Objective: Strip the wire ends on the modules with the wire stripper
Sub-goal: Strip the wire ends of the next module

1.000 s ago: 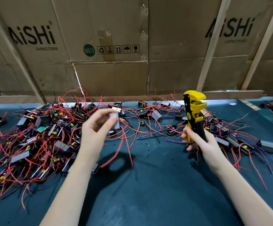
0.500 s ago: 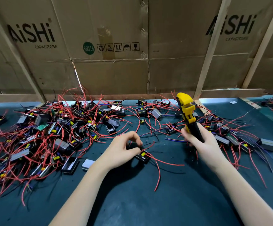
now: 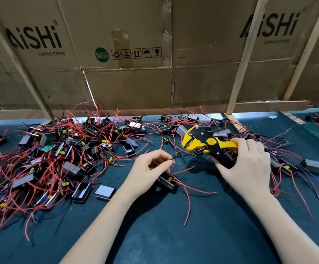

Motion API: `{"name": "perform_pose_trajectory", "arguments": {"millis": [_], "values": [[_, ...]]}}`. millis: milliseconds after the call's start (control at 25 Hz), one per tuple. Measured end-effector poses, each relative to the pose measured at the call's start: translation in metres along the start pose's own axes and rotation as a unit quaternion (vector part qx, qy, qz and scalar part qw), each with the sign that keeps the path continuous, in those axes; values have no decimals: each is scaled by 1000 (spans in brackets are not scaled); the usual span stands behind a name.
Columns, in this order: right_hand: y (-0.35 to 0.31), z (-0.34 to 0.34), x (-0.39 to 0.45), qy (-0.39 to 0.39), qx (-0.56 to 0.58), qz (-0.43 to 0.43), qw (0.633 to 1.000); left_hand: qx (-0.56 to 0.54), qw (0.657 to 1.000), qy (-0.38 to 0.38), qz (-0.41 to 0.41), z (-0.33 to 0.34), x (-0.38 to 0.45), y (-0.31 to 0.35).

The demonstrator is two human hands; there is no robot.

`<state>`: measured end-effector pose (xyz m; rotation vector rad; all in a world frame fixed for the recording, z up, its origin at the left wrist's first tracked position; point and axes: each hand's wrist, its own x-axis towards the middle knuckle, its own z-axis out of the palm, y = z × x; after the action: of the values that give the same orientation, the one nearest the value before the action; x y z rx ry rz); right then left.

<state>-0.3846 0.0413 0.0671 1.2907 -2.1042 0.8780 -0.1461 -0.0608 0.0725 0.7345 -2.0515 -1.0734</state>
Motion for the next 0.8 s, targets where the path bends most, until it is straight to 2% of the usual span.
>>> {"name": "perform_pose_trajectory", "arguments": {"millis": [160,440,800], "values": [[-6,3,-2,-1,-28,-21,999,-33,999,-3,-13,3,-2,3],[-17,3,-7,-13,-19,-56,998,-16,999,8,-33,8,-4,7],[-20,-1,-8,-17,-26,-59,998,-6,999,12,-49,7,-3,6]]}}
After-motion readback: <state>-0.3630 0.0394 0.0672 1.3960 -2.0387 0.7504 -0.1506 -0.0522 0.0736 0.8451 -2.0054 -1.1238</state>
